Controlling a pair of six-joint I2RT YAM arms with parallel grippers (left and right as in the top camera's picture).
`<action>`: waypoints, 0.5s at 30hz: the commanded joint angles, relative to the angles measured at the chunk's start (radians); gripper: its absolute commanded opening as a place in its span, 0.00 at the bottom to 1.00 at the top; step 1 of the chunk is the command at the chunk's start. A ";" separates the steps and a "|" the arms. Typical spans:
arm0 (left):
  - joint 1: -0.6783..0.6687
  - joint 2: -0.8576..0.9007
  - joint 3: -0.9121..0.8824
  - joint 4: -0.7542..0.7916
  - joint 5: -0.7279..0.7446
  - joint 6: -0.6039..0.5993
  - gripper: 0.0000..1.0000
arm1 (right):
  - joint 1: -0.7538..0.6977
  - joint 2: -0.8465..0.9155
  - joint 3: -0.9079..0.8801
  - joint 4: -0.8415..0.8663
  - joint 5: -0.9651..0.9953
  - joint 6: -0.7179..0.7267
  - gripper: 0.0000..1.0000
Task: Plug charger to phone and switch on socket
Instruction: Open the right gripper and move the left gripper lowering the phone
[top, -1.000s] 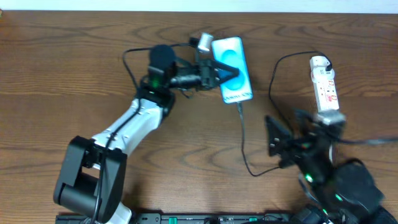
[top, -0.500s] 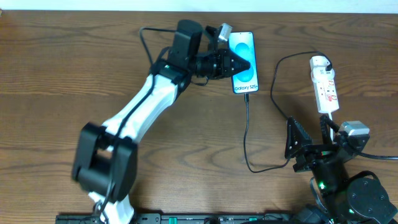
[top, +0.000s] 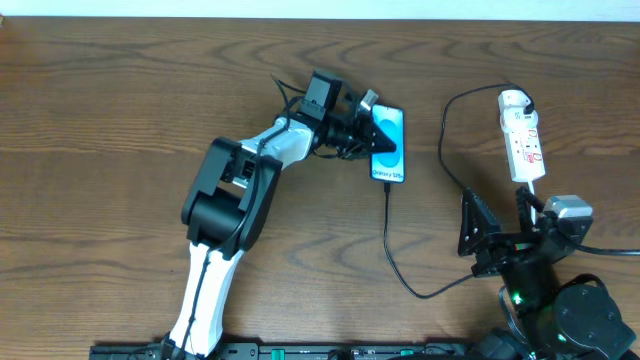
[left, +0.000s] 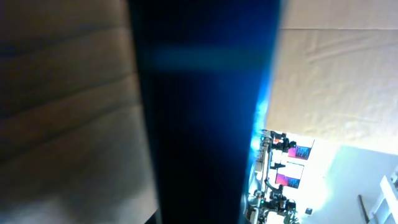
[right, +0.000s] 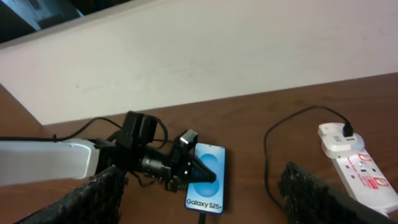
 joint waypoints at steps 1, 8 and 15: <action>0.005 -0.004 0.038 -0.014 -0.026 0.028 0.08 | -0.005 -0.004 0.012 -0.015 0.015 -0.002 0.78; 0.002 -0.004 0.038 -0.111 -0.137 0.107 0.08 | -0.005 -0.004 0.012 -0.021 0.015 -0.002 0.79; 0.002 -0.004 0.034 -0.180 -0.205 0.168 0.08 | -0.005 0.009 0.012 -0.021 0.015 -0.002 0.80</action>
